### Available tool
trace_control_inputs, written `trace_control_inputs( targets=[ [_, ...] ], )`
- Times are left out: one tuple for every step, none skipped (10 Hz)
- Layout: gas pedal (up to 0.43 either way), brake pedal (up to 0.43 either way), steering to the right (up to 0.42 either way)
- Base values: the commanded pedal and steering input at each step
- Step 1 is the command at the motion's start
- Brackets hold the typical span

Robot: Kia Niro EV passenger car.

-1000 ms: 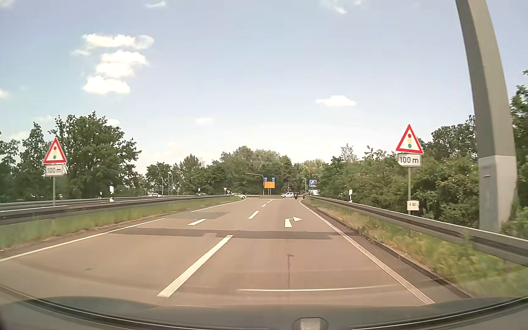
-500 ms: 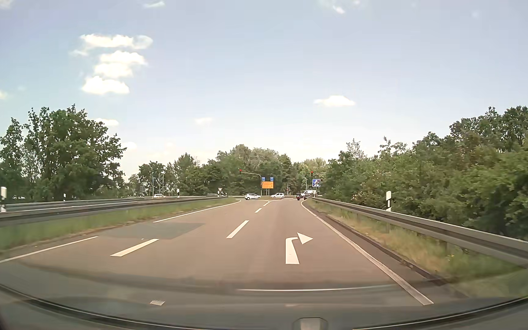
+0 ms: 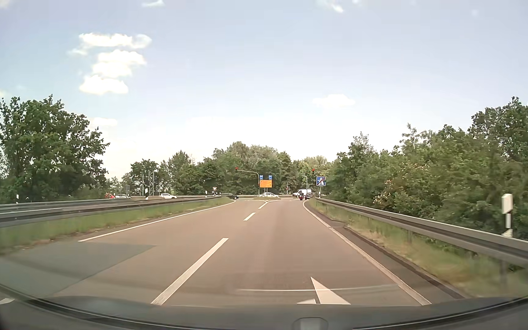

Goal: Follow the waypoints while adhering to traffic rules and regulations

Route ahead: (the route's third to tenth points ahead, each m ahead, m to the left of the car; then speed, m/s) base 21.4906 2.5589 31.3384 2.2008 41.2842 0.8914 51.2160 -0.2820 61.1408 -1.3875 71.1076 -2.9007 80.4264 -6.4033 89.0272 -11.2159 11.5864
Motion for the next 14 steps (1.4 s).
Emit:
trace_control_inputs(
  targets=[
    [0.0, 0.03, 0.001],
    [0.0, 0.03, 0.001],
    [0.0, 0.03, 0.001],
    [0.0, 0.03, 0.001],
    [0.0, 0.03, 0.001],
    [0.0, 0.03, 0.001],
    [0.0, 0.03, 0.001],
    [0.0, 0.03, 0.001],
    [0.0, 0.03, 0.001],
    [0.0, 0.03, 0.002],
    [0.0, 0.03, 0.002],
    [0.0, 0.03, 0.001],
    [0.0, 0.03, 0.001],
    [0.0, 0.03, 0.002]
  ],
)
